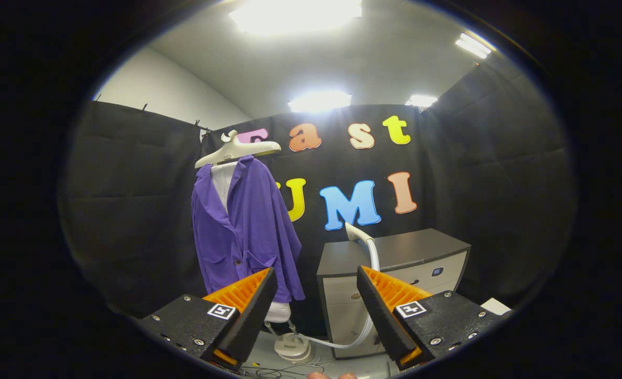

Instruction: Iron the clothes twice with a garment steamer, once on the left side and once on the right side.

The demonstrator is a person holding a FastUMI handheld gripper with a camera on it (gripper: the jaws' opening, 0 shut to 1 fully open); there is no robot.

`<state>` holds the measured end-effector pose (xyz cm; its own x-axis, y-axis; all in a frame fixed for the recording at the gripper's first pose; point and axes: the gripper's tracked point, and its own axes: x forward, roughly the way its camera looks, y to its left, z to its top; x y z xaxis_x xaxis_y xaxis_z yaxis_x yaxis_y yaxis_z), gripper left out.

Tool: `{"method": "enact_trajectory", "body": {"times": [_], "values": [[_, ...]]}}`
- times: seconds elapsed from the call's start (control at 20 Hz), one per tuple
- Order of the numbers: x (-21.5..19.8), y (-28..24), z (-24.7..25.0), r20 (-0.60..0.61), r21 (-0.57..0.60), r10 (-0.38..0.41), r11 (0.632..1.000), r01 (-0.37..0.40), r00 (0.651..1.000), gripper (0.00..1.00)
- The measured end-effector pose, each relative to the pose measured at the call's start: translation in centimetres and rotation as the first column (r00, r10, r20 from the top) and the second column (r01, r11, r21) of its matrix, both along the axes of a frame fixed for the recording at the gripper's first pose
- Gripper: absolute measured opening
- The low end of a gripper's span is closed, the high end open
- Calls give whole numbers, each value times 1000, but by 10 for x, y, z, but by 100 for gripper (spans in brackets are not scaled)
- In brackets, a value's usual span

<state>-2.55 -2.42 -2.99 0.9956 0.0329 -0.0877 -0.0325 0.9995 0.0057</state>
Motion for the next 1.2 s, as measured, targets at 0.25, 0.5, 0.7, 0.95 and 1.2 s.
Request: {"method": "enact_trajectory", "body": {"times": [0.25, 0.5, 0.7, 0.95, 1.2], "values": [[-3, 8, 3, -4, -11, 22, 1000, -23, 1000, 94], [2, 14, 16, 21, -35, 30, 999, -29, 999, 94], [25, 2, 26, 39, -47, 6, 999, -5, 999, 94], [83, -29, 28, -2, -25, -28, 999, 28, 1000, 94], [166, -77, 27, -47, -17, -98, 995, 98, 994, 94]]}}
